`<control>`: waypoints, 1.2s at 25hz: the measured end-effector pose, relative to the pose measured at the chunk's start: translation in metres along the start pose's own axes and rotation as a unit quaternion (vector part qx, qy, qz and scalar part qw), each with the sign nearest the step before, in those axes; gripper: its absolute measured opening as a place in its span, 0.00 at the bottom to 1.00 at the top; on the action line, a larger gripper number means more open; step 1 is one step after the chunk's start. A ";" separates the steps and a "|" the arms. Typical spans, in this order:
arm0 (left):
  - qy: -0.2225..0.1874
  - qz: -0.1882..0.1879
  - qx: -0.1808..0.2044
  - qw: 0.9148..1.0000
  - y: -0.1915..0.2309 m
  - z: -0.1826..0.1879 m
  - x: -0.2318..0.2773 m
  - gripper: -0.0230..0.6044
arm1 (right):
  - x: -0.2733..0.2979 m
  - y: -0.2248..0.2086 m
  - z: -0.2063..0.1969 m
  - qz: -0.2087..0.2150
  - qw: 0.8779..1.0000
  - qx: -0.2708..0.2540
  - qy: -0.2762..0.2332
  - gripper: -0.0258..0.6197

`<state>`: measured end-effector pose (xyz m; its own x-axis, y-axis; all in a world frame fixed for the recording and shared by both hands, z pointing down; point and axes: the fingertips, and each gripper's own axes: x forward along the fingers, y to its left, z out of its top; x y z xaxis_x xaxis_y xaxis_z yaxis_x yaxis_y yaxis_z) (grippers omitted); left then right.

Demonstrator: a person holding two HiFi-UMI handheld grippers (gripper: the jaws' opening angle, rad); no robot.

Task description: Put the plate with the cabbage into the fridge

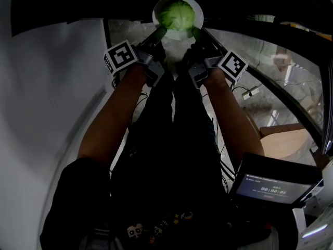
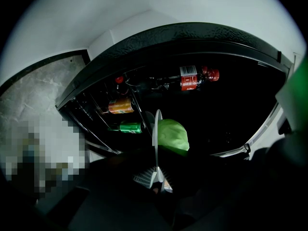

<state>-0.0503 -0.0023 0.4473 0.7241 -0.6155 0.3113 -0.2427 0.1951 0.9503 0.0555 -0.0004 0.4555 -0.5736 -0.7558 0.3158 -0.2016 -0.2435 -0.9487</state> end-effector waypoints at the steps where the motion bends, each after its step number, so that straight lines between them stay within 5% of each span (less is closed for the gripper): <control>1: 0.000 0.000 0.000 1.000 0.000 0.000 0.000 0.06 | 0.000 0.000 0.000 0.000 1.000 0.000 0.000 0.07; 30: -0.030 -0.009 -0.031 0.999 0.003 -0.003 -0.001 0.06 | 0.000 0.001 0.005 0.010 0.999 -0.003 -0.031 0.07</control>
<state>-0.0496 0.0015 0.4494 0.6873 -0.6639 0.2947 -0.1879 0.2294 0.9550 0.0593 -0.0034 0.4540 -0.5266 -0.7974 0.2947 -0.1946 -0.2244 -0.9549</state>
